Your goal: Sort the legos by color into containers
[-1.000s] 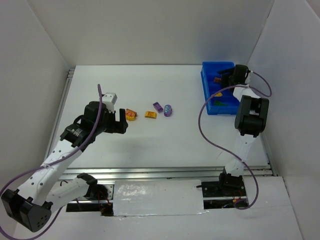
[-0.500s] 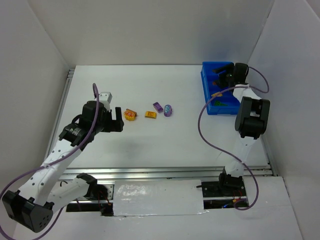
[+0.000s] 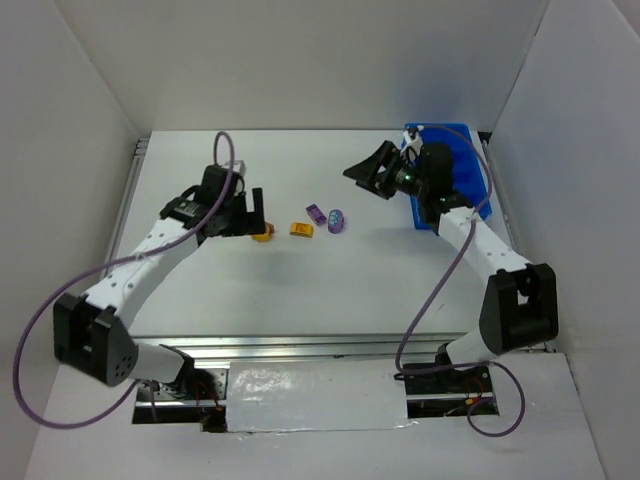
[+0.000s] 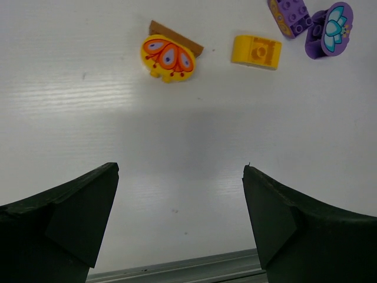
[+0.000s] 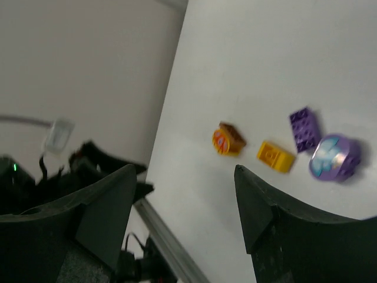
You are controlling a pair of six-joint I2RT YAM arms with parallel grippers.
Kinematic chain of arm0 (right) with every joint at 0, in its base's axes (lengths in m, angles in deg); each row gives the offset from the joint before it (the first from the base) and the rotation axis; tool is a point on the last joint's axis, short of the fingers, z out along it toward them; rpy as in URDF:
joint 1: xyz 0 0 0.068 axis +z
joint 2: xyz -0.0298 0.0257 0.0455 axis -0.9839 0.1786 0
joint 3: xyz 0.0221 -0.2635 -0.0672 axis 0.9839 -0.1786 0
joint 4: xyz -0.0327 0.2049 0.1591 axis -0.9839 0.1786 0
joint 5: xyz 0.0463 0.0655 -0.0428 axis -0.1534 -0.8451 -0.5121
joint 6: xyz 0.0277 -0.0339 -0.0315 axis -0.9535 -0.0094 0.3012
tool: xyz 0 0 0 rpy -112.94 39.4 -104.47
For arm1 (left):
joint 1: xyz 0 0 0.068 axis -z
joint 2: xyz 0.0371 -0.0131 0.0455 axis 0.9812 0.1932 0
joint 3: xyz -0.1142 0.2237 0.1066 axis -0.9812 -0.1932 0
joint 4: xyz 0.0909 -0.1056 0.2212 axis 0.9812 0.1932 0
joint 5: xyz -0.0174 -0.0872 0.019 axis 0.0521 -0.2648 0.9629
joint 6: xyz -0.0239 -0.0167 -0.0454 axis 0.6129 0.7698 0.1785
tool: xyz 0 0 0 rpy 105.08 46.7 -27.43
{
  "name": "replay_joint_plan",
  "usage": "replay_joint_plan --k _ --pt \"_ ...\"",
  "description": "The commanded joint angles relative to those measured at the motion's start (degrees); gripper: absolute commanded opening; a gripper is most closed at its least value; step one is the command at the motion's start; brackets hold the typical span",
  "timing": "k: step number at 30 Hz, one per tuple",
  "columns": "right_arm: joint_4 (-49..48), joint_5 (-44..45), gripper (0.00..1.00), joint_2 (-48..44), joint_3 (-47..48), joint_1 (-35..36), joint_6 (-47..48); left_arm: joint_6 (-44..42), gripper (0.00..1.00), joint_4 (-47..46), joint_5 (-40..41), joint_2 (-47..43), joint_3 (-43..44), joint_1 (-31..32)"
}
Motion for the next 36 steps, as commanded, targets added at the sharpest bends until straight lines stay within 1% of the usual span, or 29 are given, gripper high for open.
replay_joint_plan --k 1,2,3,4,5,7,8,9,10,11,12,14,18,21,23,24,26,29,30,36 --pt "-4.9 -6.8 0.75 -5.5 -6.3 3.4 0.0 2.9 1.0 -0.3 3.7 8.6 8.7 5.3" --pt "-6.1 -8.6 0.76 -6.8 -7.6 4.1 -0.8 2.5 1.0 1.7 4.5 15.4 14.9 5.7" --pt "-7.3 -10.1 0.76 -9.0 -10.2 5.0 -1.6 1.9 1.0 4.6 5.7 18.7 17.3 6.0" --pt "-8.1 -11.6 0.76 -10.2 -11.2 5.0 -2.0 1.7 0.99 5.6 8.1 23.8 19.2 6.0" --pt "-6.9 -13.3 0.76 -12.5 -11.9 5.0 -1.6 1.8 1.0 6.3 9.7 25.5 21.1 6.0" --pt "-2.9 -13.0 0.76 -15.5 -12.8 4.8 0.9 2.4 1.0 6.3 13.1 28.4 20.9 6.0" --pt "1.9 -11.0 0.77 -18.6 -12.8 4.5 4.3 2.2 1.0 5.3 13.7 28.9 19.5 6.0" --pt "3.9 -10.4 0.79 -19.9 -12.9 4.7 6.0 1.3 1.0 3.2 13.6 29.6 19.0 6.0" --pt "6.8 -9.8 0.79 -21.2 -12.9 4.7 8.4 1.1 1.0 2.8 14.1 31.0 18.8 5.8" --pt "7.7 -9.2 0.8 -23.2 -13.0 4.5 9.0 0.8 1.0 2.5 14.4 31.8 19.0 5.6" --pt "8.7 -7.6 0.85 -24.1 -13.4 4.7 9.1 0.2 1.0 2.3 14.7 32.7 19.1 5.5" --pt "8.5 -6.7 0.99 -25.8 -14.1 4.6 8.4 -0.2 1.0 2.0 15.2 34.4 19.4 5.2" --pt "8.4 -8.2 1.0 -25.5 -14.3 4.6 8.5 -3.4 1.0 -0.2 13.5 36.1 19.5 4.5" --pt "5.2 -10.4 1.0 -25.1 -15.8 4.7 7.0 -7.1 1.0 -3.6 12.0 36.9 18.7 4.1" --pt "4.8 -10.8 1.0 -24.4 -15.9 4.6 6.9 -9.1 0.99 -5.1 11.2 37.7 18.4 3.4" --pt "5.2 -10.8 1.0 -24.3 -15.6 4.7 7.1 -9.6 0.99 -5.3 9.9 38.3 18.3 2.3" --pt "5.0 -10.9 1.0 -24.3 -15.8 4.6 7.2 -10.3 1.0 -5.9 9.8 39.0 18.3 1.1" --pt "4.3 -11.1 1.0 -23.8 -15.9 4.5 6.9 -11.8 1.0 -8.5 6.3 39.3 17.6 -1.0" --pt "4.5 -10.7 1.0 -23.5 -15.9 4.6 7.1 -12.1 1.0 -9.0 3.6 39.8 17.6 -1.1" --pt "5.2 -10.0 1.0 -22.5 -14.9 4.5 7.7 -13.1 1.0 -11.4 -0.6 41.2 15.6 -1.0"
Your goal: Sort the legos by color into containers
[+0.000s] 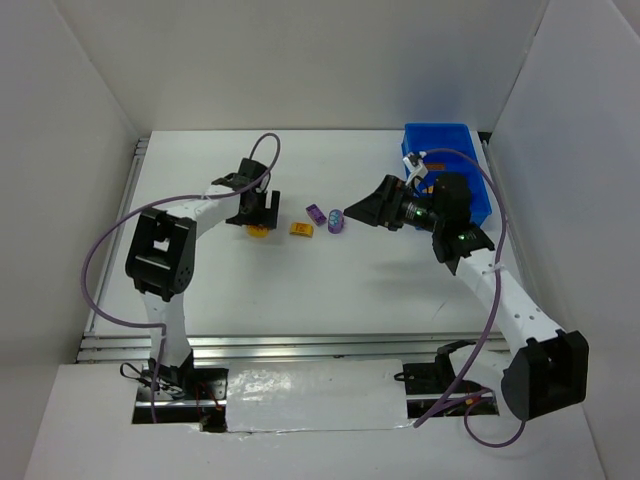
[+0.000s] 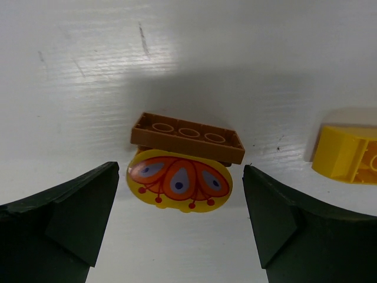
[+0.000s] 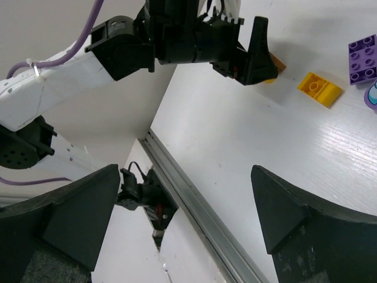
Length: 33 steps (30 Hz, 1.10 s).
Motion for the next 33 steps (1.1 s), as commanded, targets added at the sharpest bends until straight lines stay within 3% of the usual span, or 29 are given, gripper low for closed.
replay_joint_plan --k 1,8,16,17,19,20,22,23,25,28,31,33 --pt "-1.4 -0.1 1.0 0.5 1.1 -0.1 0.8 -2.2 1.0 -2.2 -4.4 1.4 -1.7 0.6" --pt "-1.9 0.1 1.0 1.6 1.1 -0.1 0.6 -0.5 0.98 -3.1 -4.6 2.5 -4.4 0.7" --pt "-2.1 0.1 1.0 1.6 0.8 -0.1 0.8 -0.5 0.87 -2.5 -2.2 3.2 -2.9 0.6" --pt "-2.0 0.2 1.0 1.5 0.8 -0.1 0.8 -0.5 0.77 -2.3 -2.1 3.0 -2.6 0.6" --pt "-1.8 0.3 1.0 1.5 0.7 -0.1 0.9 -0.4 0.71 -2.3 -2.1 2.7 -2.3 0.6" --pt "-1.8 0.3 1.0 1.6 0.7 0.0 1.0 -0.3 0.56 -2.2 -2.1 2.6 -2.3 0.7" --pt "-1.8 0.4 1.0 1.5 0.6 -0.1 1.2 0.0 0.38 -1.8 -2.2 2.1 -2.2 0.6" --pt "-1.8 0.6 1.0 1.6 0.5 -0.2 1.3 0.3 0.2 -1.7 -2.6 1.9 -2.3 0.6" --pt "-1.2 1.2 1.0 2.0 0.7 -0.2 2.0 1.0 0.0 -1.1 -3.4 0.0 -2.8 0.7" --pt "0.1 2.0 1.0 2.3 1.5 -1.2 2.3 1.4 0.0 -1.9 -7.6 -6.9 -5.4 1.9" --pt "-0.2 1.6 1.0 1.9 1.8 -3.4 0.5 -2.3 0.0 -3.9 -11.6 -16.9 -8.6 7.0" --pt "0.0 1.5 1.0 1.5 2.2 -3.6 -0.6 -6.0 0.0 -6.8 -14.4 -24.4 -10.1 14.1"
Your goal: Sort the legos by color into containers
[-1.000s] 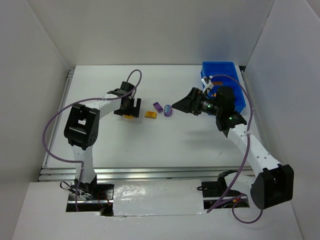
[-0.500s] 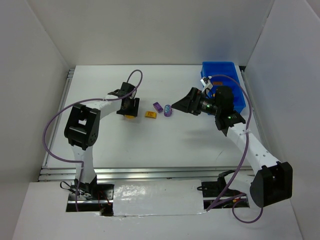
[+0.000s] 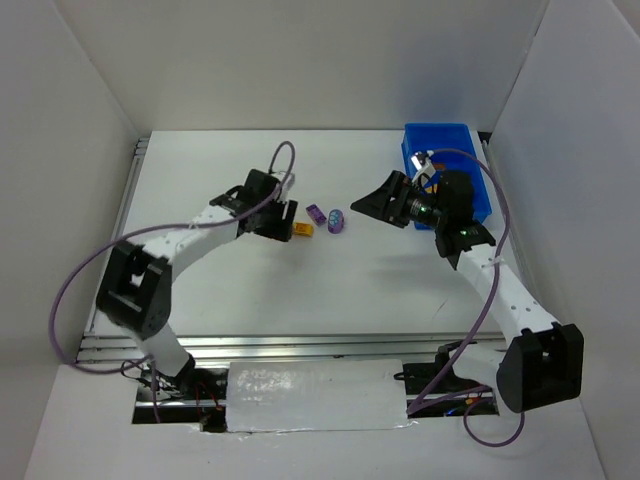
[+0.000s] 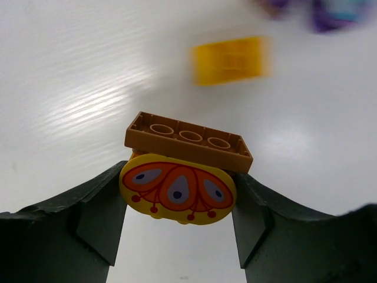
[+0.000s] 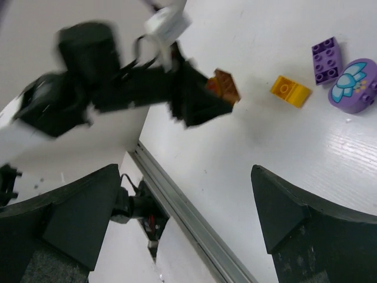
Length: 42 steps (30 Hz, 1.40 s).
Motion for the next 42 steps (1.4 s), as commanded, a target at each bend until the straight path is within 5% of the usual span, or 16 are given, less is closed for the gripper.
replay_joint_plan --k 1,6,11,18,25,39,42 --pt "-0.2 0.6 1.0 -0.9 2.5 -0.6 -1.7 -8.3 0.0 -6.0 -8.4 -14.2 -2.8 10.5" --pt "6.7 5.2 0.98 -2.9 3.9 1.7 -2.6 -10.7 0.0 -16.2 -18.7 -25.9 -10.7 15.3" --pt "7.7 2.0 0.84 -5.7 2.2 2.4 -3.9 -12.1 0.0 -17.5 -25.1 -29.8 -11.2 15.9" --pt "14.3 6.1 0.79 -10.2 4.1 6.6 -3.4 -14.5 0.01 -12.7 -25.2 -26.7 -5.8 18.0" --pt "20.5 7.7 0.73 -5.2 6.4 12.7 -0.6 -17.5 0.0 -11.3 -27.5 -25.8 -3.9 19.7" --pt "20.5 4.8 0.64 -4.8 6.8 16.9 0.3 -18.7 0.0 -8.9 -26.5 -22.3 -1.8 20.5" --pt "21.9 7.0 0.4 -5.3 7.1 17.0 1.5 -19.0 0.0 -8.4 -26.0 -22.1 -1.4 20.6"
